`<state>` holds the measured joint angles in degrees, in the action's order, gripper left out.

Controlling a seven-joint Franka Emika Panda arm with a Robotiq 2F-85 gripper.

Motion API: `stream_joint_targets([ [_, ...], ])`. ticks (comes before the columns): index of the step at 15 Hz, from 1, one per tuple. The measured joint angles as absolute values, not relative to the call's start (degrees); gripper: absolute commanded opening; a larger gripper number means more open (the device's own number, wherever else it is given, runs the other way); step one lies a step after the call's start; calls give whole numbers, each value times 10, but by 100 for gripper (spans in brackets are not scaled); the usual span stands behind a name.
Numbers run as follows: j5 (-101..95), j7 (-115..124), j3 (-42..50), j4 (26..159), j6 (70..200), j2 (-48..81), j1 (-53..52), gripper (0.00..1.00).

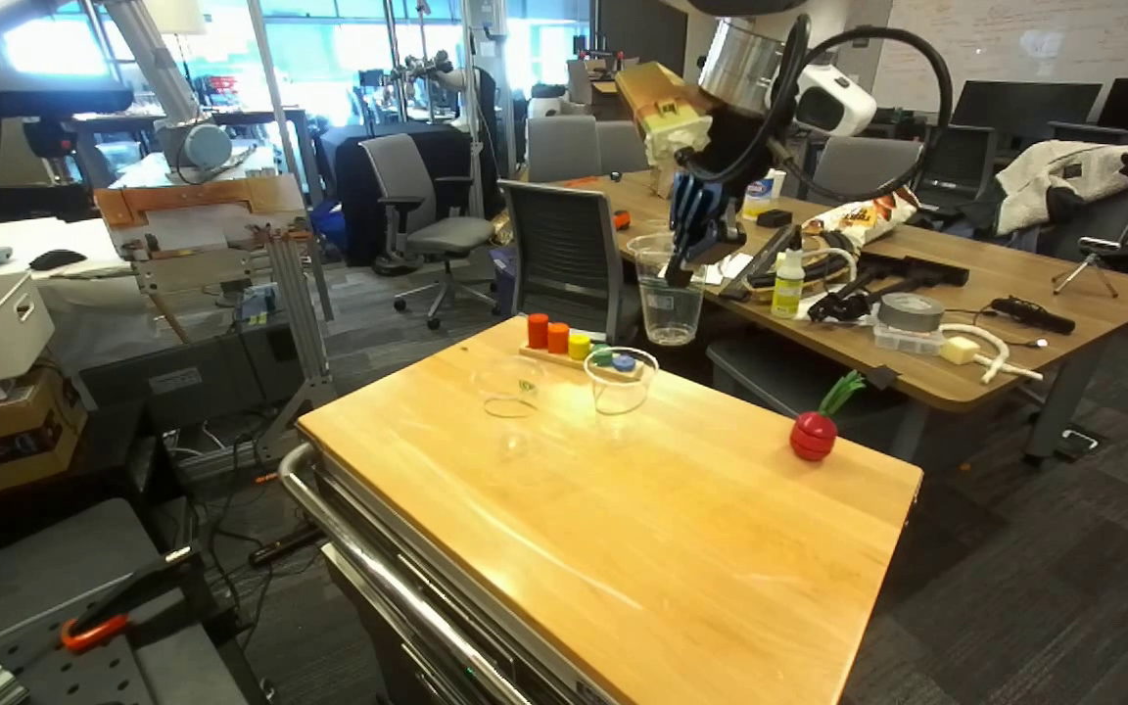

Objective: Stack the cups together

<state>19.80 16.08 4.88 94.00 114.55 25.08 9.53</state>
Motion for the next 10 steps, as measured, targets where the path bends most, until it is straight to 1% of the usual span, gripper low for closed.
stream_joint_targets([
  [5, 203, 161, 28, 928, 1128, 262, 80, 7],
  [10, 214, 160, 19, 917, 1128, 317, 76, 8],
])
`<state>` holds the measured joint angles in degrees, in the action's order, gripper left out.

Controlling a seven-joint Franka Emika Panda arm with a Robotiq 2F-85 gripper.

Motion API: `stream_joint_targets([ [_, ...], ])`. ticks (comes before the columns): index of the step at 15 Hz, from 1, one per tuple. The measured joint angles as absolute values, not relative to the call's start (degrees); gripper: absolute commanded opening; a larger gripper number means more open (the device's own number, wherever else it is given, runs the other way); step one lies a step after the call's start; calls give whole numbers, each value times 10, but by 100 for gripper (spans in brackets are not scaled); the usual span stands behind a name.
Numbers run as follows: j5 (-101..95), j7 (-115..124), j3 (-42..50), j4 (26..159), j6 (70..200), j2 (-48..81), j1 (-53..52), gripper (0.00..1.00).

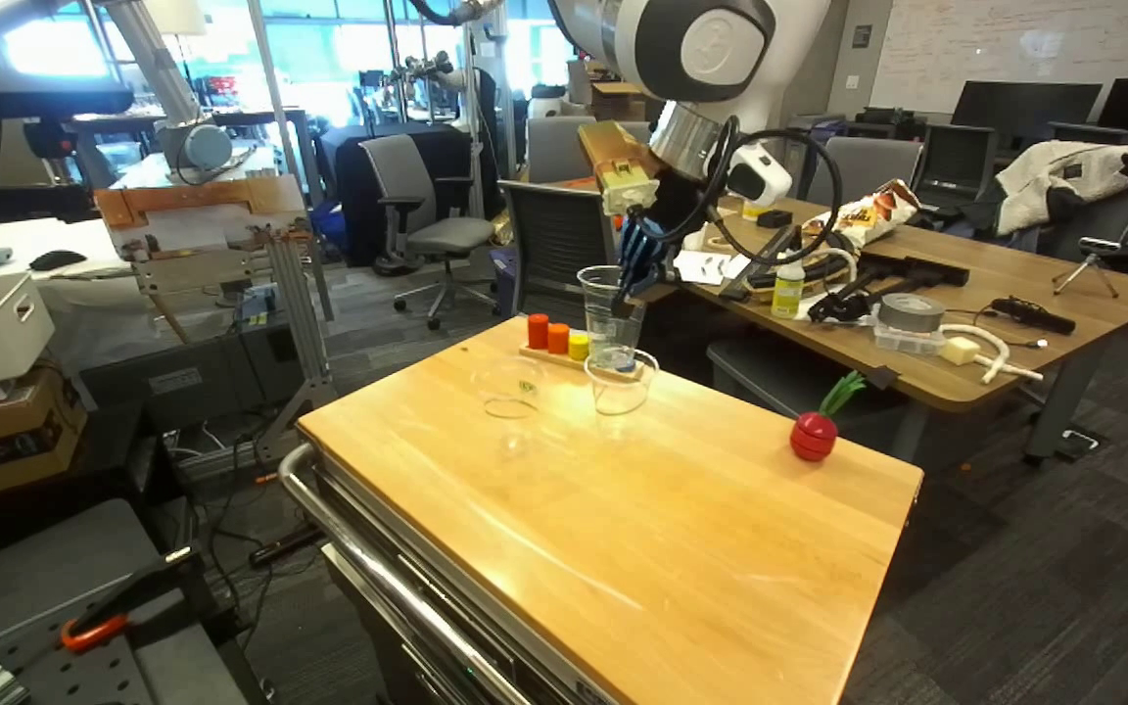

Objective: Stack the cups together

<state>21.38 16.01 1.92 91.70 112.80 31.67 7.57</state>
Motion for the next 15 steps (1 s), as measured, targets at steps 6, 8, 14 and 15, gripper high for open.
stream_joint_targets([
  [6, 240, 147, 17, 910, 1130, 371, 79, 11],
  [8, 243, 143, 17, 910, 1138, 381, 81, 36],
  [14, 244, 127, 17, 910, 1172, 389, 82, 82],
  [15, 244, 122, 16, 910, 1176, 389, 82, 88],
])
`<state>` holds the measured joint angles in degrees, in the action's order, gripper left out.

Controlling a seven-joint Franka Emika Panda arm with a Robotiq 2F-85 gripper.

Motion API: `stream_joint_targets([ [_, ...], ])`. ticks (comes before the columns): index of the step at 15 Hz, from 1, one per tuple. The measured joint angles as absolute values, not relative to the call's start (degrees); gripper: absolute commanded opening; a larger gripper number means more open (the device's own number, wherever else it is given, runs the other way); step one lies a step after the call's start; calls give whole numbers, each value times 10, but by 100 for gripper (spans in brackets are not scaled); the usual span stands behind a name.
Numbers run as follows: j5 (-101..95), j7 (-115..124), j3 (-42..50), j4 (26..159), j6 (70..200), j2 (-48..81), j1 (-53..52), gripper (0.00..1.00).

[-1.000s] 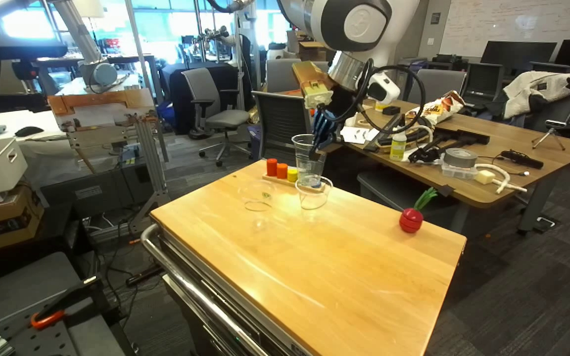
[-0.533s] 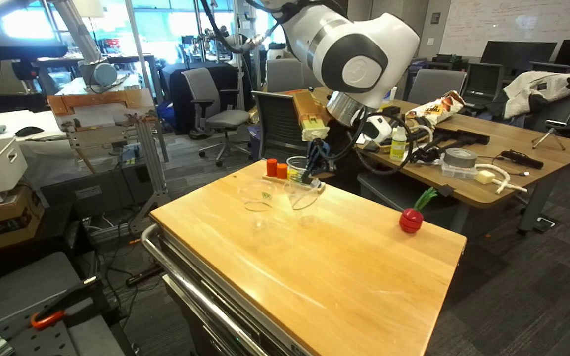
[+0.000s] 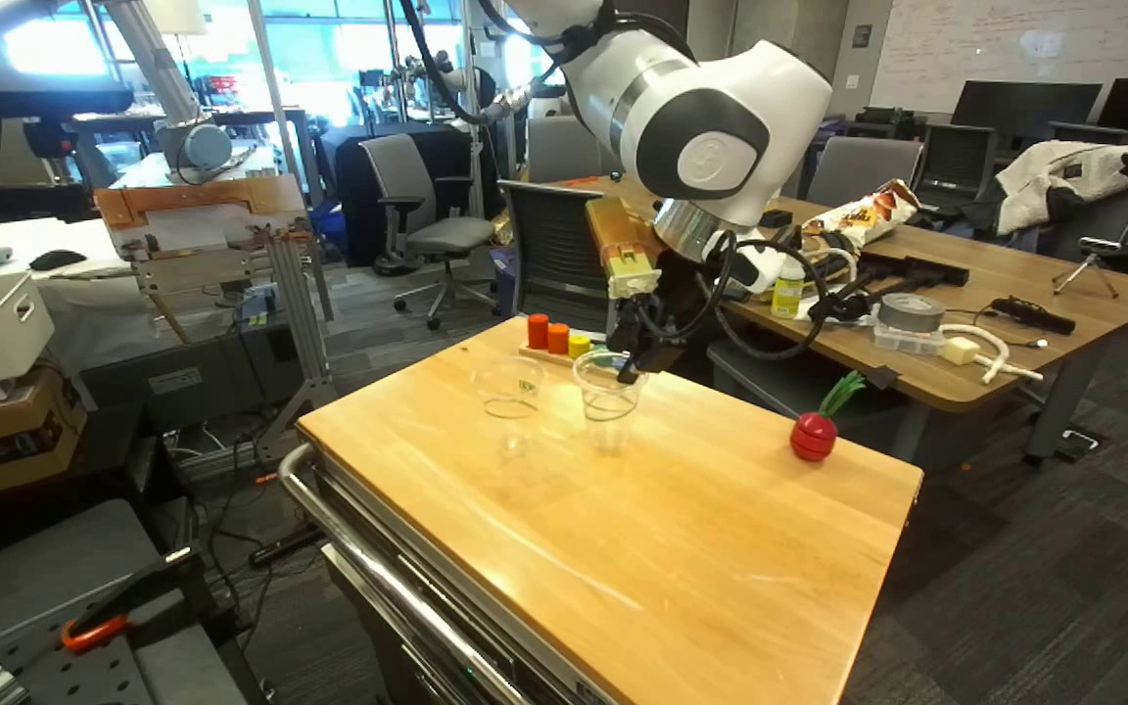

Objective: Stack the cups together

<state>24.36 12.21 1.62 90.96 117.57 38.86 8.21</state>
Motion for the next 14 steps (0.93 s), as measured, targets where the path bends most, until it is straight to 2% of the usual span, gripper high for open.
stream_joint_targets([
  [1, 244, 117, 15, 910, 1177, 387, 82, 97],
  [2, 244, 112, 15, 910, 1178, 385, 82, 100],
  [14, 178, 150, 39, 942, 1186, 353, 69, 100],
])
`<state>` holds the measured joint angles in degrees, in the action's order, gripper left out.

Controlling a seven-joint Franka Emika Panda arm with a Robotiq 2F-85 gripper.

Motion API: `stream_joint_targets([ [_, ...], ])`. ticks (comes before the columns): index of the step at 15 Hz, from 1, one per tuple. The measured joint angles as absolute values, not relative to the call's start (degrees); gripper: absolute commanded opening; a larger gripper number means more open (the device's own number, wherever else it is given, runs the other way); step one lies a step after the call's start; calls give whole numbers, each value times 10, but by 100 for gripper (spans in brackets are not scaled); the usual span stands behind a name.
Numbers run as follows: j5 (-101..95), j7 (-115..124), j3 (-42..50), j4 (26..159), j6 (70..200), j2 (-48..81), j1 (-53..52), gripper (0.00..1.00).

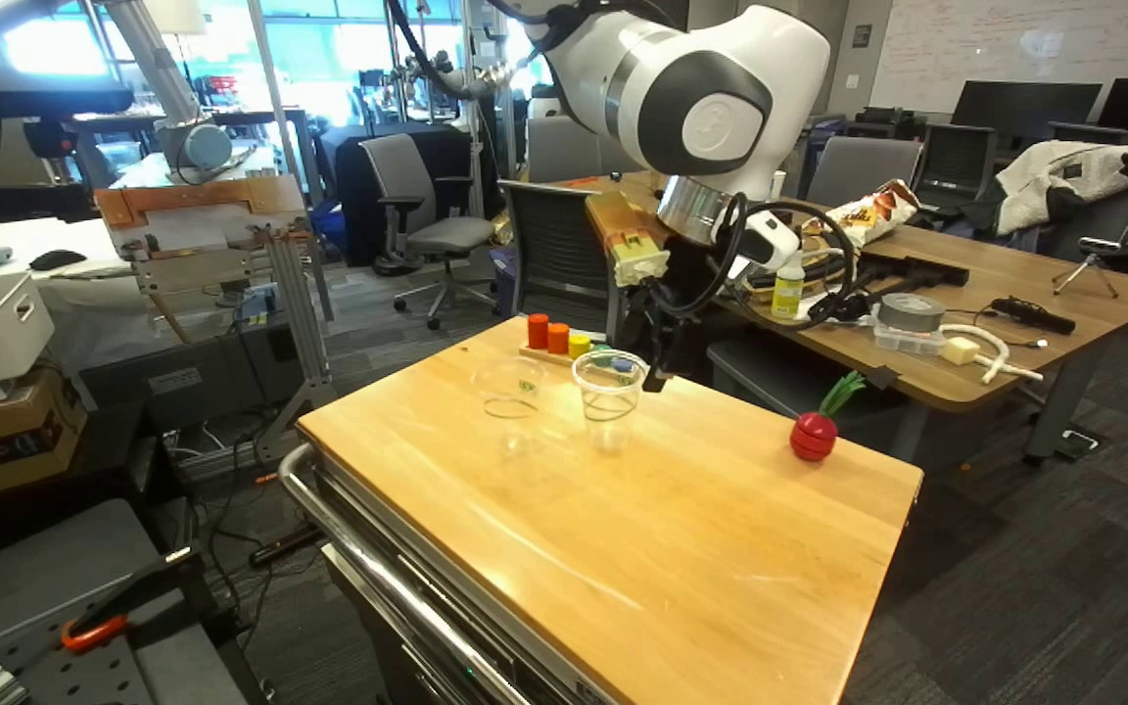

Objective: Stack the cups together

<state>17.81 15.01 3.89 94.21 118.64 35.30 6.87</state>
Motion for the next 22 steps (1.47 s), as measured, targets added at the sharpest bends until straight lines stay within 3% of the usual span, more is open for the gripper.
stream_joint_targets([
  [8, 182, 152, 33, 958, 1186, 374, 67, 100],
  [9, 185, 152, 32, 958, 1186, 378, 67, 75],
  [10, 188, 152, 31, 957, 1187, 383, 67, 74],
  [17, 224, 151, 20, 949, 1221, 415, 67, 18],
  [18, 229, 151, 16, 949, 1229, 417, 67, 11],
  [22, 235, 151, 5, 948, 1247, 417, 67, 0],
])
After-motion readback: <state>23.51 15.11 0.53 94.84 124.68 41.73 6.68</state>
